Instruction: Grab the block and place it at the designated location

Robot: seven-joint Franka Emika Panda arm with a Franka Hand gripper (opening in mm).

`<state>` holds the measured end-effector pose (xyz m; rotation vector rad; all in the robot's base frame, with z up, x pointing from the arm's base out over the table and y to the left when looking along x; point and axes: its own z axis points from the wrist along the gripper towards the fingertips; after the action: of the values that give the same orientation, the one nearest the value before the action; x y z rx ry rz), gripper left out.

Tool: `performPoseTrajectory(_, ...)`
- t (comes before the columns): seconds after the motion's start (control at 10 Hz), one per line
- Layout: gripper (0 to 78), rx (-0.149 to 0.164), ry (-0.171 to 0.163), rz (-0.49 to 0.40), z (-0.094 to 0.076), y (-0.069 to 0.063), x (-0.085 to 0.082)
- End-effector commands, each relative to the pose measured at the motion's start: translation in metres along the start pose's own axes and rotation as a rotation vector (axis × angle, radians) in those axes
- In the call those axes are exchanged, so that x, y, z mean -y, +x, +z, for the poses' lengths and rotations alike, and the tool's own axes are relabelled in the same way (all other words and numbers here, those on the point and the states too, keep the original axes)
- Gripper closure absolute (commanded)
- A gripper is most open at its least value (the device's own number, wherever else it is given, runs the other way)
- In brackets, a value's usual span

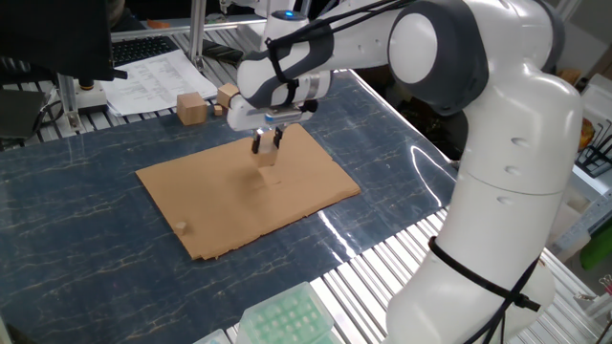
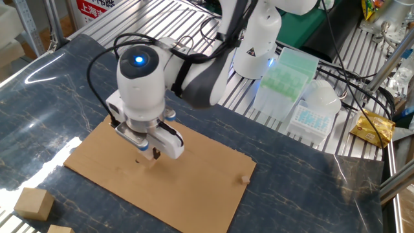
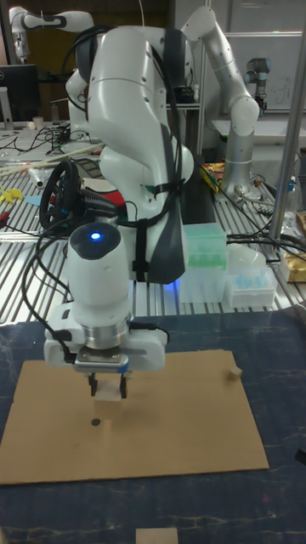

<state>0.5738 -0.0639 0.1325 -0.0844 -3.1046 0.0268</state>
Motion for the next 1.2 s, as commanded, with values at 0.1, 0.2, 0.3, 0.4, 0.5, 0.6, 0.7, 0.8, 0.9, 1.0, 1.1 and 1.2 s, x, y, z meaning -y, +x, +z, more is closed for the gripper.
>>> performPoseTrajectory(0.1, 76.3, 0.011, 0.000, -0.038, 0.005, -0.004, 0.016)
performPoseTrajectory(0.2, 76.3, 0.012, -0.001, -0.050, 0.006, -0.006, 0.023)
performPoseTrajectory(0.3, 76.3, 0.013, -0.002, -0.051, 0.007, -0.007, 0.024)
performPoseTrajectory(0.4, 76.3, 0.015, -0.002, -0.051, 0.009, -0.008, 0.026)
performPoseTrajectory(0.5, 76.3, 0.015, -0.003, -0.056, 0.012, -0.009, 0.028)
performPoseTrajectory(0.6, 76.3, 0.018, -0.006, -0.063, 0.016, -0.009, 0.031)
performPoseTrajectory(0.7, 76.3, 0.022, -0.010, -0.070, 0.020, -0.010, 0.034)
performPoseTrajectory(0.8, 76.3, 0.023, -0.016, -0.069, 0.022, -0.010, 0.036)
performPoseTrajectory(0.9, 76.3, 0.023, -0.019, -0.063, 0.023, -0.010, 0.036)
performPoseTrajectory(1.0, 76.3, 0.024, -0.019, -0.062, 0.024, -0.010, 0.035)
performPoseTrajectory(1.1, 76.3, 0.024, -0.017, -0.067, 0.025, -0.011, 0.035)
performPoseTrajectory(1.2, 76.3, 0.025, -0.017, -0.069, 0.027, -0.011, 0.035)
